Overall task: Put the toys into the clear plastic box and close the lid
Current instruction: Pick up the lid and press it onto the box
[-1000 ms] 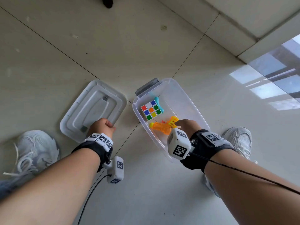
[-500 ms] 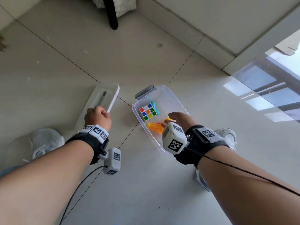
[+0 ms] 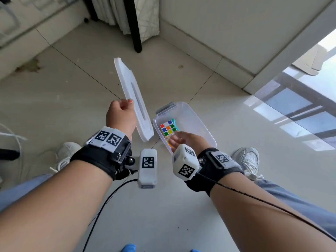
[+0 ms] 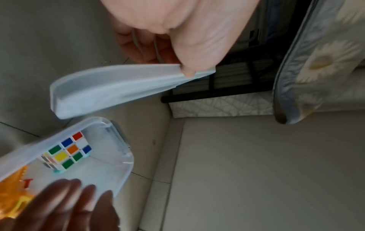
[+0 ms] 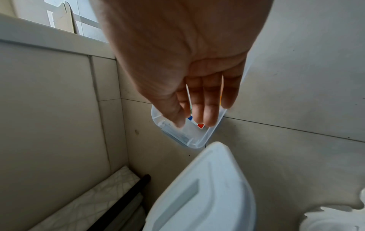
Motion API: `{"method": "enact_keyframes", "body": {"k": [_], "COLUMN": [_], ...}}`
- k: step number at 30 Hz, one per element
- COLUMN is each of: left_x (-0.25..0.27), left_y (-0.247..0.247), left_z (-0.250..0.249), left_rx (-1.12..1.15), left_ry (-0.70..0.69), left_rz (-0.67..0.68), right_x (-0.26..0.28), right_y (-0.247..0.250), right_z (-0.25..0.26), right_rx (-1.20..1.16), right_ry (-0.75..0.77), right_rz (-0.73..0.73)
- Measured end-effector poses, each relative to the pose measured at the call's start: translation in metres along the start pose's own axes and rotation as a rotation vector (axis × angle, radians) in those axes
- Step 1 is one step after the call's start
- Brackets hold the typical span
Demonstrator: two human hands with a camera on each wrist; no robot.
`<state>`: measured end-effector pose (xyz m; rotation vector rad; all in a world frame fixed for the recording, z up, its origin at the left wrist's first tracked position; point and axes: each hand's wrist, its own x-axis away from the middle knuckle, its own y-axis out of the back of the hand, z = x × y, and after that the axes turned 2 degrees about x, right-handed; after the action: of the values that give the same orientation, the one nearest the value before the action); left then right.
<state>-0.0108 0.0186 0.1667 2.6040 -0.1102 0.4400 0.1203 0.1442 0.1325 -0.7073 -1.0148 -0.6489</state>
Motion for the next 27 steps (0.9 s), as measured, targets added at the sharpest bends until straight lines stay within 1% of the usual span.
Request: {"method": "enact_keyframes", "body": {"k": [5, 6, 7, 9, 10, 13, 15, 18, 20, 23, 25, 27], "left_x": [0.006, 0.007, 0.011, 0.013, 0.014, 0.019, 0.022, 0.018, 0.010, -0.006, -0.021, -0.036], "left_y": [-0.003, -0.004, -0.005, -0.006, -0.007, -0.011, -0.012, -0.014, -0.014, -0.010, -0.008, -0.008], "left_z": [-0.002, 0.000, 0.001, 0.007, 0.010, 0.020, 0.021, 0.022, 0.022, 0.013, 0.011, 0.013], "left_rx": [0.356, 0.413, 0.454, 0.485, 0.479, 0.454, 0.441, 0.460, 0.450, 0.418, 0.392, 0.302], "left_ry": [0.105, 0.129, 0.152, 0.178, 0.184, 0.195, 0.209, 0.245, 0.266, 0.278, 0.308, 0.293], "left_rz": [0.196, 0.233, 0.269, 0.344, 0.385, 0.473, 0.503, 0.458, 0.380, 0.254, 0.232, 0.240], "right_x": [0.007, 0.007, 0.009, 0.014, 0.016, 0.014, 0.014, 0.015, 0.014, 0.015, 0.014, 0.013], "right_y": [0.002, 0.004, 0.007, 0.010, 0.011, 0.014, 0.016, 0.020, 0.024, 0.030, 0.033, 0.037], "right_z": [-0.007, -0.009, -0.011, -0.014, -0.016, -0.016, -0.015, -0.014, -0.014, -0.015, -0.019, -0.024], "right_rx": [-0.110, -0.169, -0.230, -0.327, -0.351, -0.364, -0.345, -0.334, -0.343, -0.347, -0.350, -0.334], "right_ry": [-0.003, 0.002, 0.013, 0.033, 0.046, 0.059, 0.051, 0.076, 0.124, 0.159, 0.176, 0.195], "right_rz": [-0.048, -0.036, 0.007, 0.105, 0.128, 0.070, 0.030, 0.001, -0.006, -0.015, -0.022, -0.026]}}
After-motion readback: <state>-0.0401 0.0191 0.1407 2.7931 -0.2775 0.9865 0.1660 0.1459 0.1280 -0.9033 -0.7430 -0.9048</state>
